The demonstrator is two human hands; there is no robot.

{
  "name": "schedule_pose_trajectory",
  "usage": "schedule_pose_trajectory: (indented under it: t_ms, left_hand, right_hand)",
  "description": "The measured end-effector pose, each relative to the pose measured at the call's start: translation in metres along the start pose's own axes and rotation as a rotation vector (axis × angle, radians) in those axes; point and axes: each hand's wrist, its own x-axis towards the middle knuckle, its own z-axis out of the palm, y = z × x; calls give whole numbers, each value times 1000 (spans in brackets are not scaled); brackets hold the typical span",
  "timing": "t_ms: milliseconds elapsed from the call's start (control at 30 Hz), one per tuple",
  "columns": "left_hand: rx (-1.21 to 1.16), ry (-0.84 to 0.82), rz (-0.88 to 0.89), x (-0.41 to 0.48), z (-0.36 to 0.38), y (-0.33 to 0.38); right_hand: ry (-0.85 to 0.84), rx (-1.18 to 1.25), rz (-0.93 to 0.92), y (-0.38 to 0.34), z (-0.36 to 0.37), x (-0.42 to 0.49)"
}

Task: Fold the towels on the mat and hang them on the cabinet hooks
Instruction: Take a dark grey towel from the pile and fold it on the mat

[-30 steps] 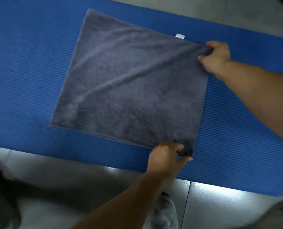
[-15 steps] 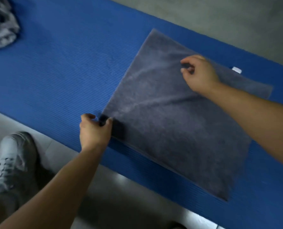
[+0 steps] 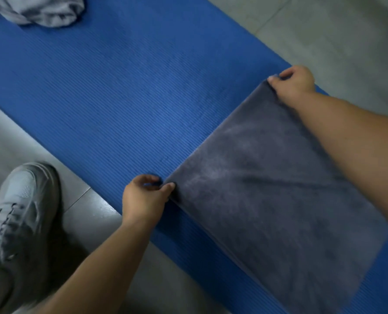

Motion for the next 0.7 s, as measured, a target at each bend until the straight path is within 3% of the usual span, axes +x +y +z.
schedule_pose_trajectory:
  t_ms: [167, 400, 700]
  left_hand:
    - [1, -68, -21, 2, -5, 1]
    - [123, 57, 112, 21, -47, 19]
    - [-392, 172, 395, 42, -83, 56]
  right_hand:
    - [-25, 2, 55, -15, -1, 8]
    - [-29, 472, 84, -69, 9, 10]
    - [-114, 946, 56, -142, 3, 17]
